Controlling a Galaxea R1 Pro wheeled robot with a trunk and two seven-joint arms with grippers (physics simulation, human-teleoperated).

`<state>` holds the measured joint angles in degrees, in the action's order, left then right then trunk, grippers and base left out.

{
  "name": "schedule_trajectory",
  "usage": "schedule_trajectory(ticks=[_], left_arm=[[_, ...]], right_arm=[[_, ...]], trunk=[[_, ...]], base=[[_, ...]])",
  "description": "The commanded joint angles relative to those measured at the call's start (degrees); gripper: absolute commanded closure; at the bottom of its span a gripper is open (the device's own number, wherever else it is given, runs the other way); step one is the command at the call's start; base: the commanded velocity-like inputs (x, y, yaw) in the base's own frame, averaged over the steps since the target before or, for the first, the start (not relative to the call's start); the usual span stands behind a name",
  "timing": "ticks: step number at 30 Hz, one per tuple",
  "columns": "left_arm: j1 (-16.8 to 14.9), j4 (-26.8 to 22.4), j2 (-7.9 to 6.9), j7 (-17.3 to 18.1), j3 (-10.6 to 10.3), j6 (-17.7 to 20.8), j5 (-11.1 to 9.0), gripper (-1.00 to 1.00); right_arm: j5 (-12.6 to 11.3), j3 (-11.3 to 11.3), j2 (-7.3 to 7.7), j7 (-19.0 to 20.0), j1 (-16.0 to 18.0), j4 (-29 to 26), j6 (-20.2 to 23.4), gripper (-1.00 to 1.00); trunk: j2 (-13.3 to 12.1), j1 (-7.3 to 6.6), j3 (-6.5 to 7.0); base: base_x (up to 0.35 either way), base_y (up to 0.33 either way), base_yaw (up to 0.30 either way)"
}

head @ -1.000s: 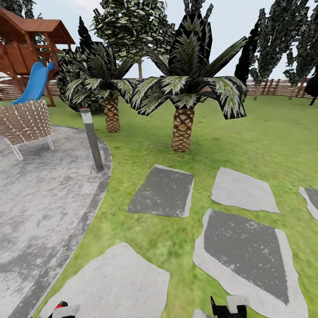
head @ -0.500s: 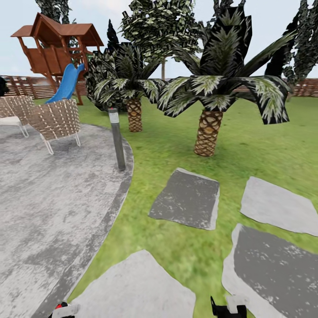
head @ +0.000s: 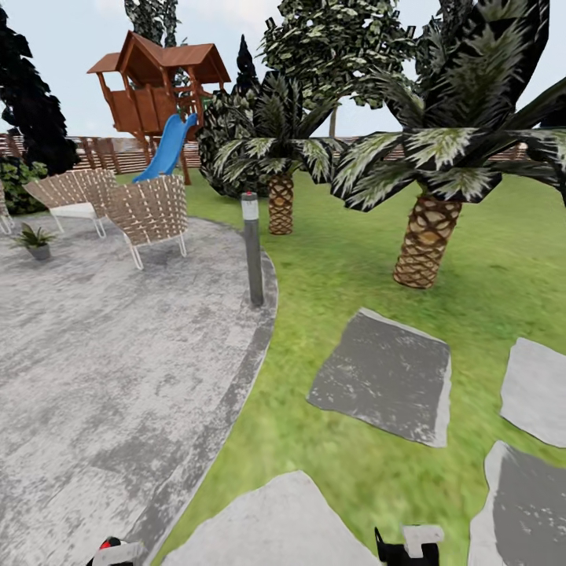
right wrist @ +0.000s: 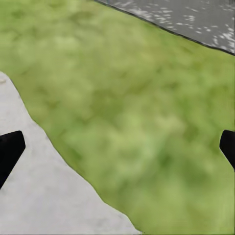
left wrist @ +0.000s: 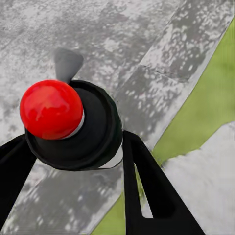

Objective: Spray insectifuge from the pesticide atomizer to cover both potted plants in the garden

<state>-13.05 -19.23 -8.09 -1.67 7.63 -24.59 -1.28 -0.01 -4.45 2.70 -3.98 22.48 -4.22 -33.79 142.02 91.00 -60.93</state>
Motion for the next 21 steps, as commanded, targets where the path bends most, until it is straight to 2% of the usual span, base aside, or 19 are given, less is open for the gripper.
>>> schedule_trajectory(ticks=[1, 21], left_arm=[[0.0, 0.1, 0.0, -0.1, -0.1, -0.2, -0.1, 1.0], [0.0, 0.1, 0.0, -0.1, 0.0, -0.2, -0.1, 1.0]], right_arm=[[0.0, -0.5, 0.04, -0.4, 0.0, 0.0, -0.1, -1.0], [0.0, -0.5, 0.02, -0.4, 0.0, 0.1, -0.1, -1.0]], trunk=[[0.0, 0.02, -0.05], [0.0, 0.02, -0.05]], base=[[0.281, 0.2, 0.278], [0.285, 0.19, 0.278]])
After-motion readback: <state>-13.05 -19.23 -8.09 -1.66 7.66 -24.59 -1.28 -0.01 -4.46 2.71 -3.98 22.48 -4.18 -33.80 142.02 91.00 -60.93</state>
